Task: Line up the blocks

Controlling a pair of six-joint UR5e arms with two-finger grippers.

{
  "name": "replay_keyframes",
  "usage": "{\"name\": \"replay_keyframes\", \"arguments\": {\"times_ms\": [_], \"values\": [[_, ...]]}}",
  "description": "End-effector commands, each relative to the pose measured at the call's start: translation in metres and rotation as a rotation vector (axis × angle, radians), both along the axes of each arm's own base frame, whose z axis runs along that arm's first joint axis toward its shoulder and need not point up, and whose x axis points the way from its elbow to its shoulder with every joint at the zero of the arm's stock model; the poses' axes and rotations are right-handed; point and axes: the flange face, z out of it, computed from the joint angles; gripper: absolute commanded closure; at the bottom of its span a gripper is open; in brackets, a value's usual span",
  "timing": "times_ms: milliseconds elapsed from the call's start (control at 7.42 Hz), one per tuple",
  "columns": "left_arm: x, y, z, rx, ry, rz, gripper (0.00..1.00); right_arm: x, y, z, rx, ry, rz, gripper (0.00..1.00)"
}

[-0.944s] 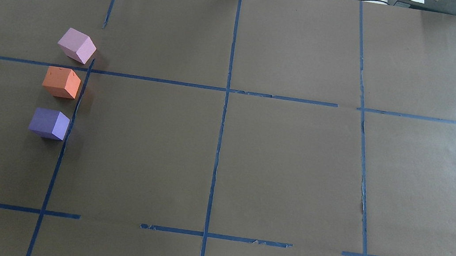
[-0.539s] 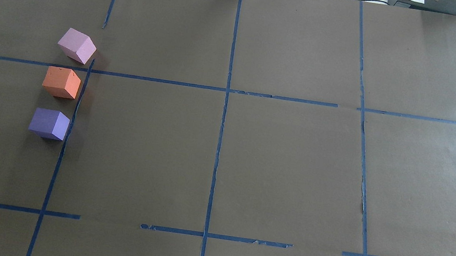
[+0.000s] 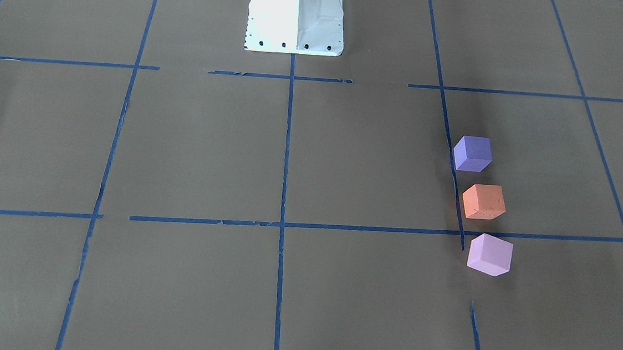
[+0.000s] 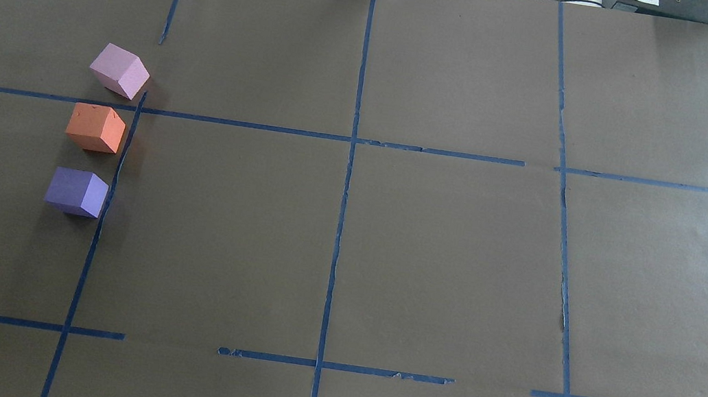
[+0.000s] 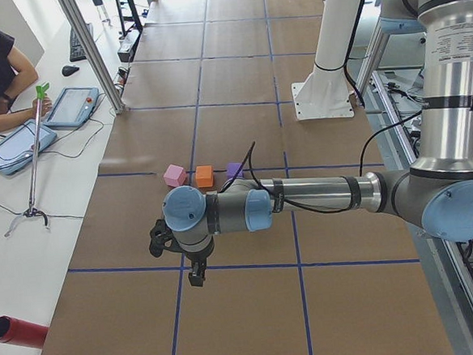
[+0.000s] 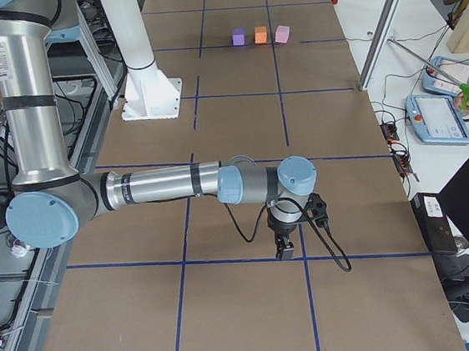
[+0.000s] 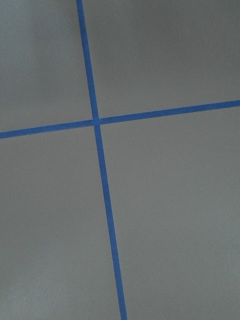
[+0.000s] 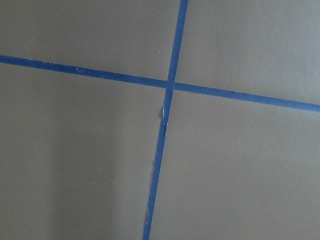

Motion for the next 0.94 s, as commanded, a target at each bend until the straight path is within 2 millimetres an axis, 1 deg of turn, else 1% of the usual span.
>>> {"name": "replay_keyframes", "arguments": {"times_ms": [0,539,674,809], "values": [[0.001,-0.001,-0.005,0.003,0.003,-0.002,0.0,0.0,0.0,0.0,0.0,0.0,0.0,0.0],[0.0,0.002,-0.008,0.015,-0.004,0.001,0.0,-0.001,0.0,0.0,0.0,0.0,-0.002,0.0],[0.001,0.011,-0.007,0.015,-0.006,0.001,0.0,0.0,0.0,0.0,0.0,0.0,0.0,0.0],[0.001,0.015,-0.01,0.025,-0.007,0.001,0.0,0.0,0.0,0.0,0.0,0.0,0.0,0.0]]}}
